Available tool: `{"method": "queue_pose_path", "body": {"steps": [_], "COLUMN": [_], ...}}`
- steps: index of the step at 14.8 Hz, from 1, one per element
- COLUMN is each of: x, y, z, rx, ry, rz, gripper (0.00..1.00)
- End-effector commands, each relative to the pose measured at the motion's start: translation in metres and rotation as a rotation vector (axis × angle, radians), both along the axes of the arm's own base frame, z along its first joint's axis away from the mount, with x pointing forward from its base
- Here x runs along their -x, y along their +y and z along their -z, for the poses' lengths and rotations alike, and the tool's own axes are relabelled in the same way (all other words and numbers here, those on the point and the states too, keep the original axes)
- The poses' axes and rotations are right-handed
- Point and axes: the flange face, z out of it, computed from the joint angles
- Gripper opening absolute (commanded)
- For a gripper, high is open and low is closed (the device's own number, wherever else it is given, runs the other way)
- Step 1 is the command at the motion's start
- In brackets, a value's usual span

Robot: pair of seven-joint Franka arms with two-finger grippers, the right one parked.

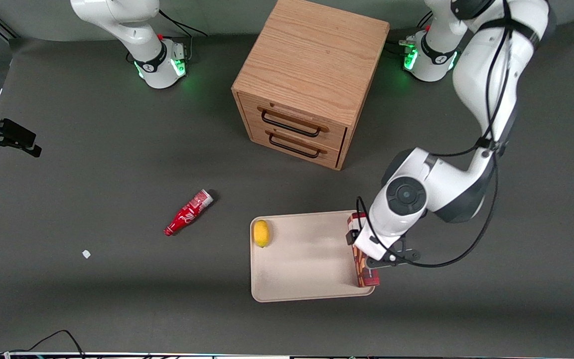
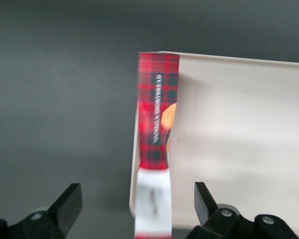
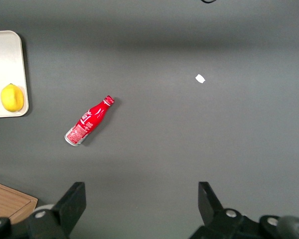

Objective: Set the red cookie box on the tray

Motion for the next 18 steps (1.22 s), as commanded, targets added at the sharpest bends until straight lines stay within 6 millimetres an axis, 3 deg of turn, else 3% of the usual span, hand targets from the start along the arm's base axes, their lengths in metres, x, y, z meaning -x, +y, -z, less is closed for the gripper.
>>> {"method": "queue_pose_path", "body": {"steps": [1, 5, 7, 9, 11, 13, 16, 18], "x": [0.027, 0.056, 0.081, 0.100, 0.119, 0.146, 0.191, 0.194], "y": [0.027, 0.136, 0.200, 0.253, 0.290, 0.310, 0.318, 0.321], "z": [-0.087, -0.206, -0.252, -0.281, -0.288, -0.276, -0.249, -0.247], "rx": [-0.001, 0.019, 0.062, 0.069, 0.072, 0.075, 0.067, 0.066], "ry": [0.068, 0.127, 0.165, 0.173, 0.185, 0.157, 0.096, 0.093], "rz": [0.033, 0.088, 0.155, 0.198, 0.233, 0.264, 0.258, 0.252], "gripper": [1.00, 1.00, 1.00, 1.00, 1.00, 1.00, 1.00, 1.00]}}
